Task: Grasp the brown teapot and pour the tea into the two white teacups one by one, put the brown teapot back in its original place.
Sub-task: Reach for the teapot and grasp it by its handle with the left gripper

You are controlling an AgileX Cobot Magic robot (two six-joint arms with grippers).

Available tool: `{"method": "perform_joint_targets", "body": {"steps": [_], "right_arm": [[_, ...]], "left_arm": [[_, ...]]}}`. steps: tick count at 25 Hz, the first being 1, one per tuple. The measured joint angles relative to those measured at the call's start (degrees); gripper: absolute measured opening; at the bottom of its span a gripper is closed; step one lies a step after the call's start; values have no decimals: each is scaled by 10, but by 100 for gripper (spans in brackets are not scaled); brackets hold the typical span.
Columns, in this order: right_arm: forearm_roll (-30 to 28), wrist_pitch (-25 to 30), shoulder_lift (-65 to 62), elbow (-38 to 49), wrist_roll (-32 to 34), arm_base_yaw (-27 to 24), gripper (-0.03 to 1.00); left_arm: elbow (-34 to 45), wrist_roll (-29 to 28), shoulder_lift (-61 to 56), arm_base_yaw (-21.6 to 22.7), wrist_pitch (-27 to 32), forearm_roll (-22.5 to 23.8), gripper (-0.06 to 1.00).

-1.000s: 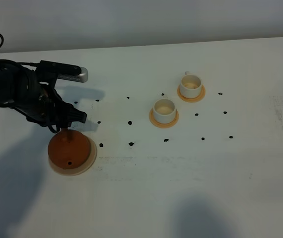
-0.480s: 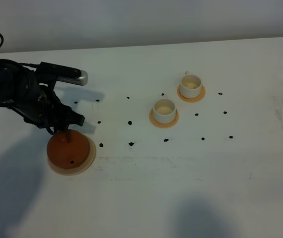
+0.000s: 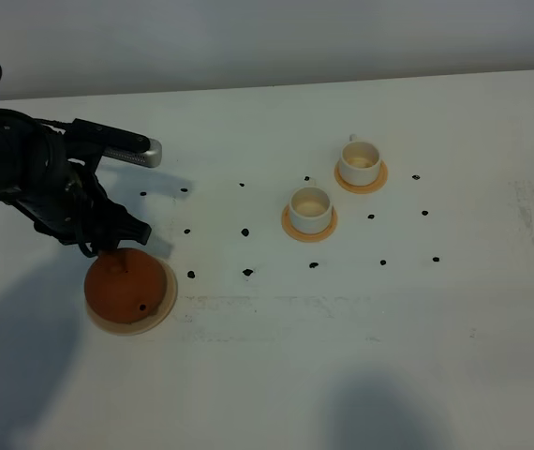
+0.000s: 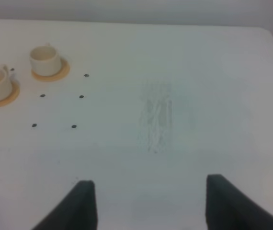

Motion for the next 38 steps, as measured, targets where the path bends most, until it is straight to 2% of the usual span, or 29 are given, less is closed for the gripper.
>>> {"method": "perform_joint_targets", "body": {"steps": [17,38], "right_arm": [[0,0,0,0,0,0,48],[0,0,0,0,0,0,48]], "left_arm": [[0,7,0,0,13,65,46],[1,31,-23,0,52,74,46]]}}
